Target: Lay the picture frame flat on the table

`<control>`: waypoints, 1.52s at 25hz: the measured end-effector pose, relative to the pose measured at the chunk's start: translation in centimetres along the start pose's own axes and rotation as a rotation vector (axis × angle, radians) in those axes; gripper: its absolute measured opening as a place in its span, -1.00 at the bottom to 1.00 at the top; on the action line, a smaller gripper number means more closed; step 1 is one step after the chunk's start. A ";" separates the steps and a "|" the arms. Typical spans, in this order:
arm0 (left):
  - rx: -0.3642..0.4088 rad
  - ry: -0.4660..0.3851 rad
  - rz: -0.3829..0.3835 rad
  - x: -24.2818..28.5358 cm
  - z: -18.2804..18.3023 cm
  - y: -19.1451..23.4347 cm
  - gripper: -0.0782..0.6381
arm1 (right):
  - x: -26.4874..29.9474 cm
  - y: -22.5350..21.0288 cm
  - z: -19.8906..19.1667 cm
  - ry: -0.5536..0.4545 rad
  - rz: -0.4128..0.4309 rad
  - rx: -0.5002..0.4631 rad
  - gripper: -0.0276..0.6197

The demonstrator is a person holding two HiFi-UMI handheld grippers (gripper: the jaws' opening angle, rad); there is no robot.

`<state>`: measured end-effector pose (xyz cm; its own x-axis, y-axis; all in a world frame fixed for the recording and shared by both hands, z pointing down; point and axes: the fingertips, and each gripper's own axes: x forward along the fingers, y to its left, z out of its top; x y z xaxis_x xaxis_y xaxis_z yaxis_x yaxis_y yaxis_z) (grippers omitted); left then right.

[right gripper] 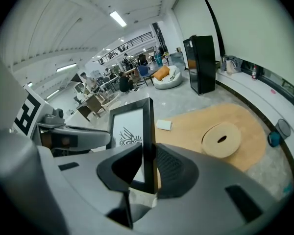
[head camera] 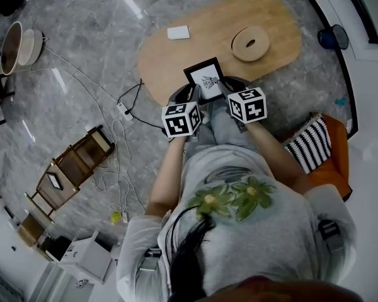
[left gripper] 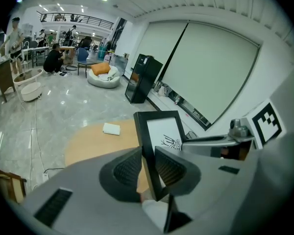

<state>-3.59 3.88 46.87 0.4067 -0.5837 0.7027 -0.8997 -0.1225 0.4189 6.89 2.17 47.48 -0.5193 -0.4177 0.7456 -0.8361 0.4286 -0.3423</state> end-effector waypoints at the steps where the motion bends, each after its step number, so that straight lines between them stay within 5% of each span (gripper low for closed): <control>1: -0.004 0.004 0.005 0.3 -0.1 0.4 -0.53 | 0.4 0.0 -0.1 0.010 0.005 0.005 -0.63; 38: -0.045 0.188 0.036 10.7 -5.1 6.7 -0.53 | 11.2 -4.9 -5.5 0.222 0.036 0.126 -0.65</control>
<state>-4.47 0.89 60.09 0.4006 -0.4261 0.8111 -0.9079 -0.0657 0.4139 6.13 -0.18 60.67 -0.5093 -0.2119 0.8341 -0.8405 0.3308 -0.4291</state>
